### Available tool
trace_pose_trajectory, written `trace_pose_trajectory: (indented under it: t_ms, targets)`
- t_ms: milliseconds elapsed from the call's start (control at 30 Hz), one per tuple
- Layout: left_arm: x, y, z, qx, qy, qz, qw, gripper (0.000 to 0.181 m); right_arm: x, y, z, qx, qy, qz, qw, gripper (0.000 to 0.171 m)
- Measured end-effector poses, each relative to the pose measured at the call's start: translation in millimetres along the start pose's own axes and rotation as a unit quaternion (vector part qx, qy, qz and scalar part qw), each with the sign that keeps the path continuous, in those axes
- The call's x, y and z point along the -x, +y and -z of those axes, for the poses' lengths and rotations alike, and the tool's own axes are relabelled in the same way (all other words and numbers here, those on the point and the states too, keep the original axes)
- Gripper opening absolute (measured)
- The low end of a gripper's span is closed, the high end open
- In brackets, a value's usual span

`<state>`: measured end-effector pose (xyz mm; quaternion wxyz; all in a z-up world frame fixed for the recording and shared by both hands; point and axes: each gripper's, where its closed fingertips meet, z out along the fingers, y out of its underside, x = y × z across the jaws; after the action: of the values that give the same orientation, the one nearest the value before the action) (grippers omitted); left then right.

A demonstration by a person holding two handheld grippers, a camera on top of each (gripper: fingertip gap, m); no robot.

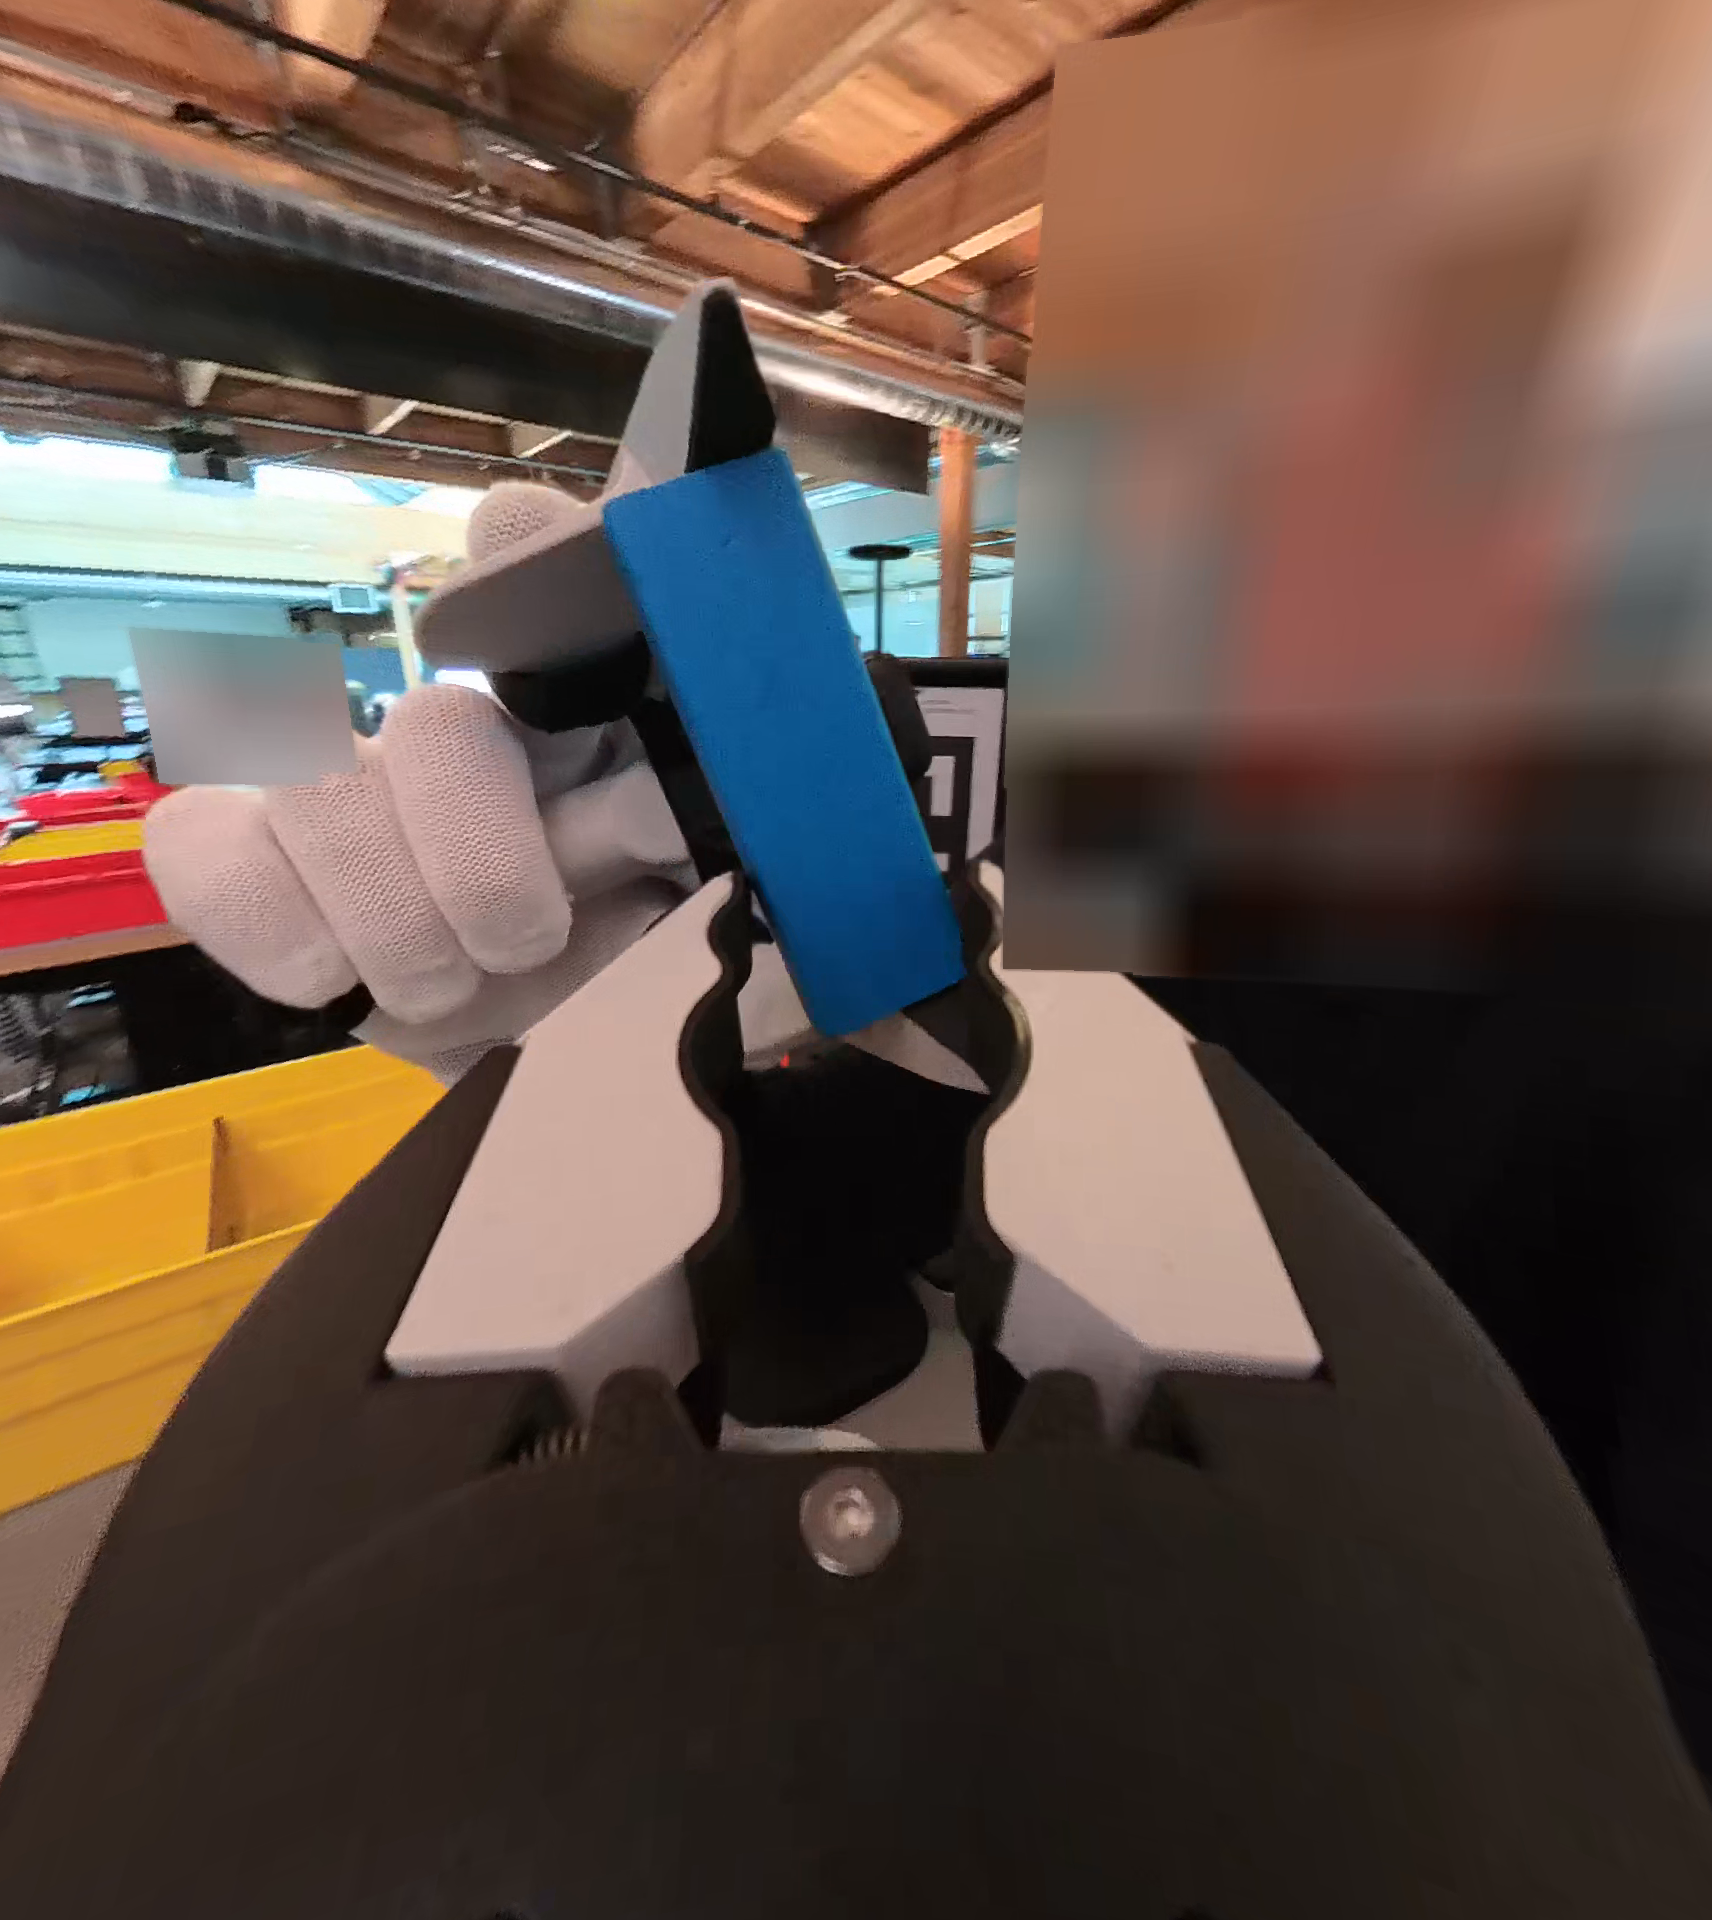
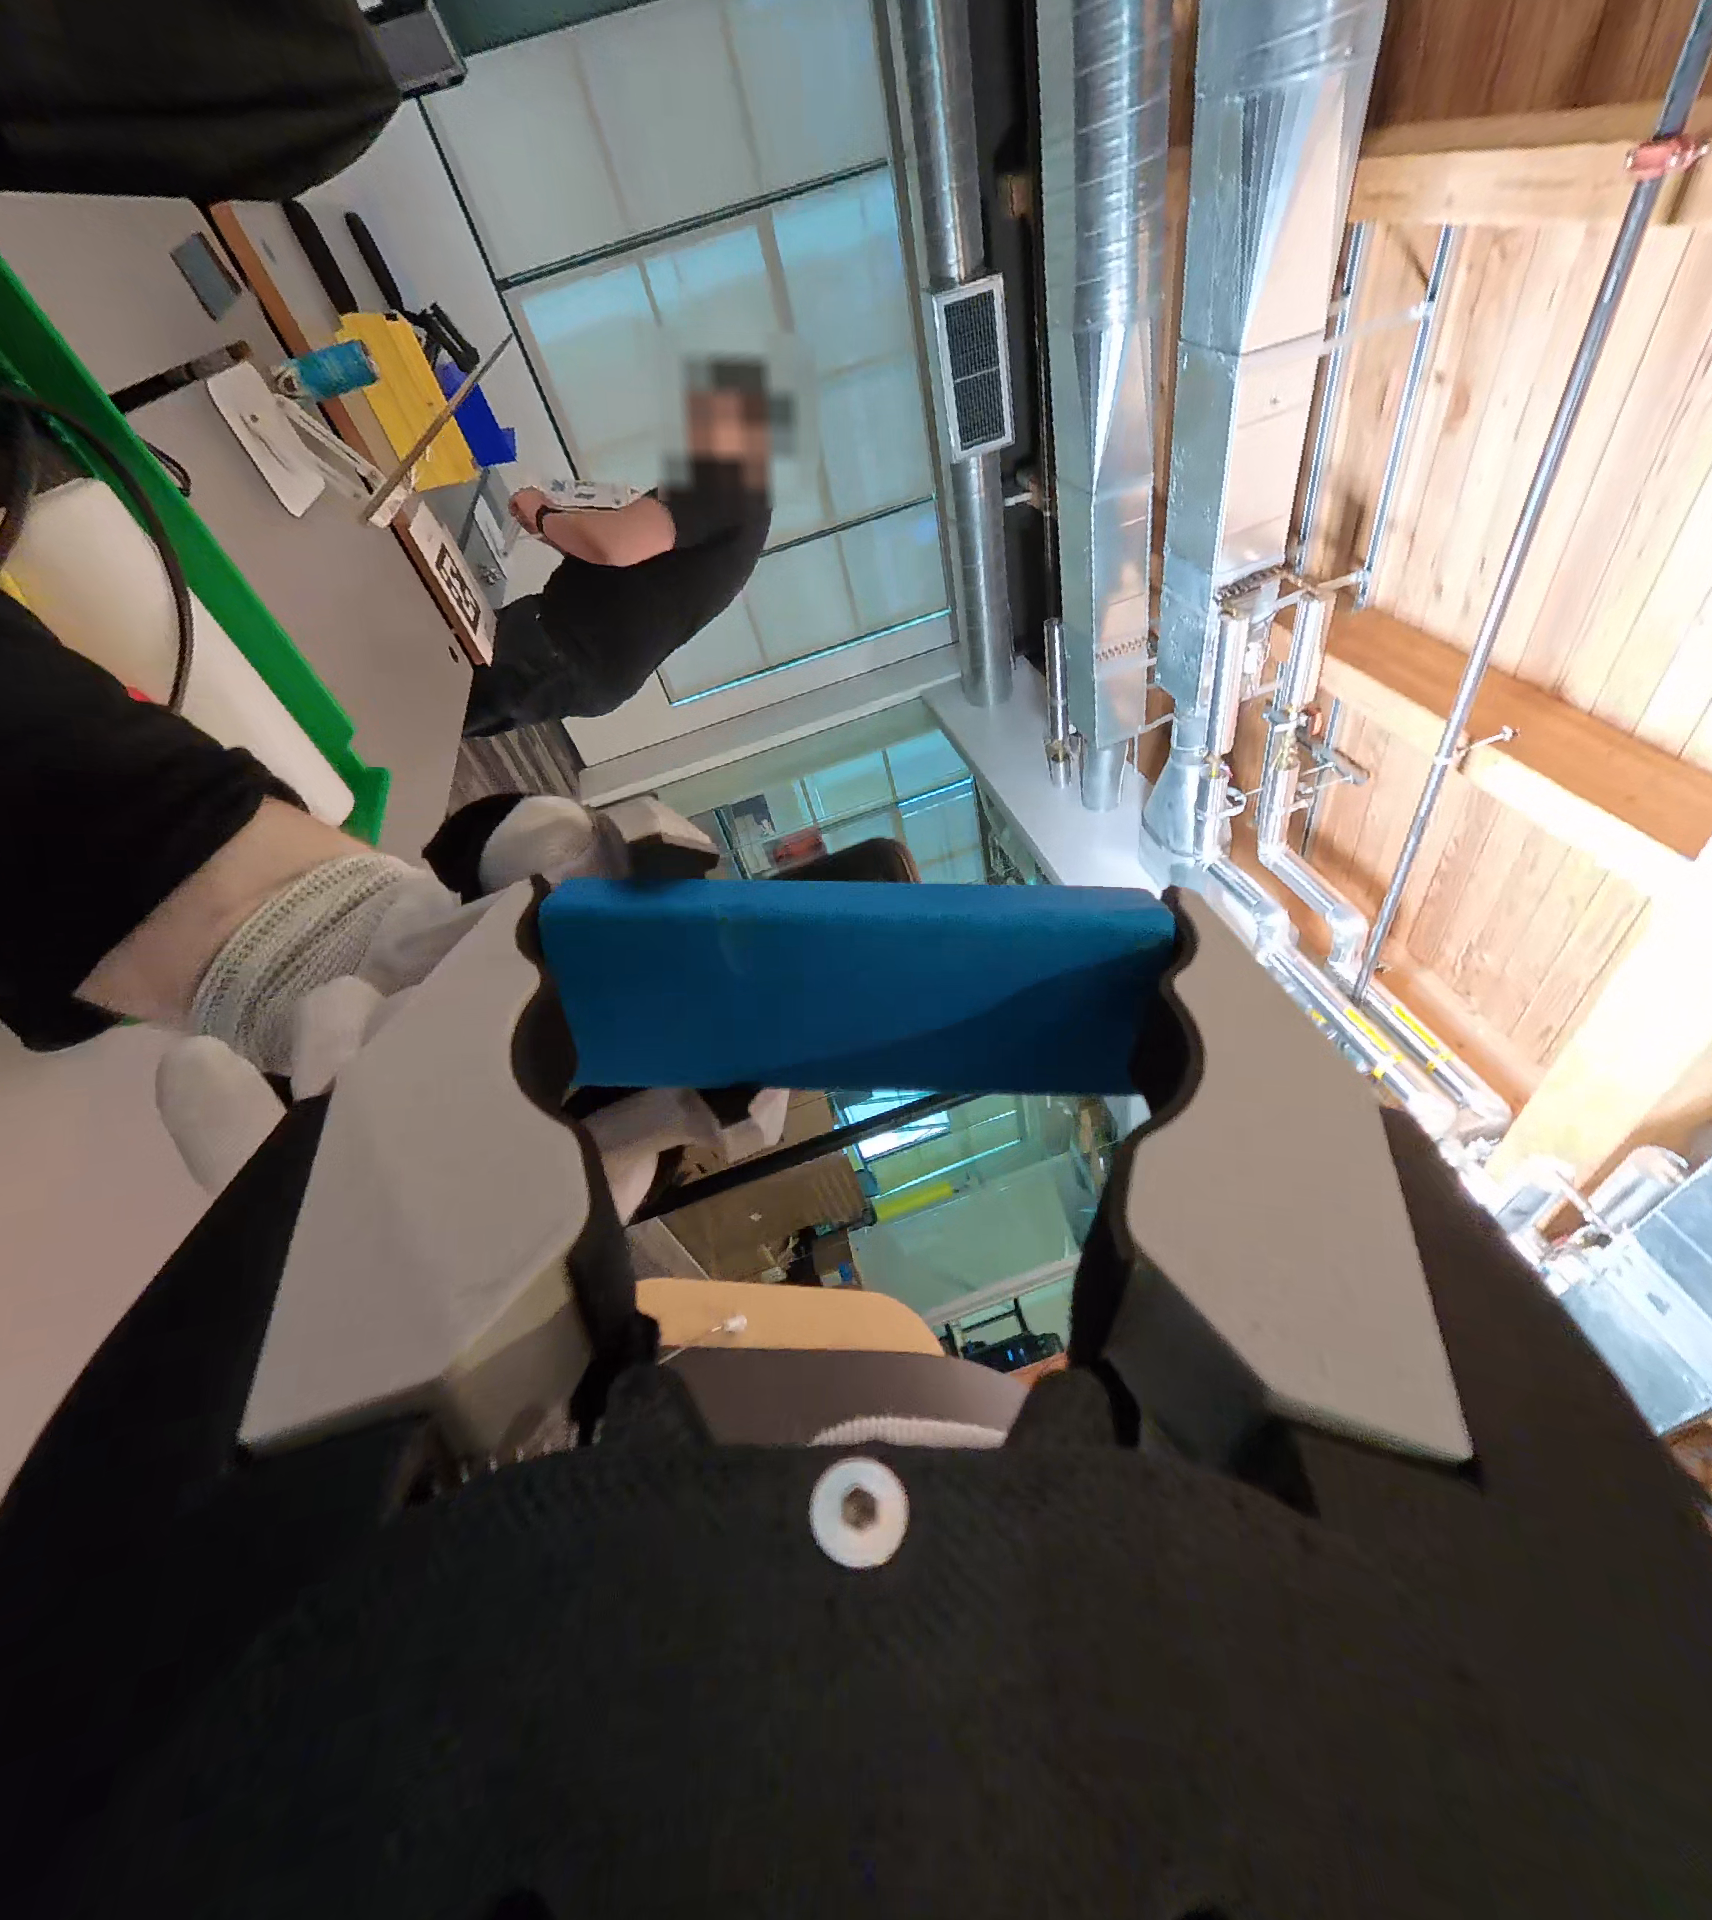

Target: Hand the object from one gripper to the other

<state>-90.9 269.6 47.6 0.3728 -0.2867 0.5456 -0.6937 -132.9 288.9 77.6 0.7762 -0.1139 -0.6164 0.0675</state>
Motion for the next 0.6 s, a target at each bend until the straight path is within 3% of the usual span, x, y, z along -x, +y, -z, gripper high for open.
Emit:
trace_pose_trajectory:
  t_ms: [133,333,600]
  targets:
    - [-11,2,-4,0.003,0.032,-0.002,0.999,0.039,3,-8,-3,-0.007,0.001,0.019,1.0,0.109]
    - [-3,10,-3,0.031,0.001,-0.009,0.999,0.044,9,8,-7,0.056,-0.005,0.093,0.994,0.109]
    - [10,18,-1,0.067,-0.043,-0.026,0.996,0.034,13,18,-11,0.095,-0.009,0.138,0.986,0.109]
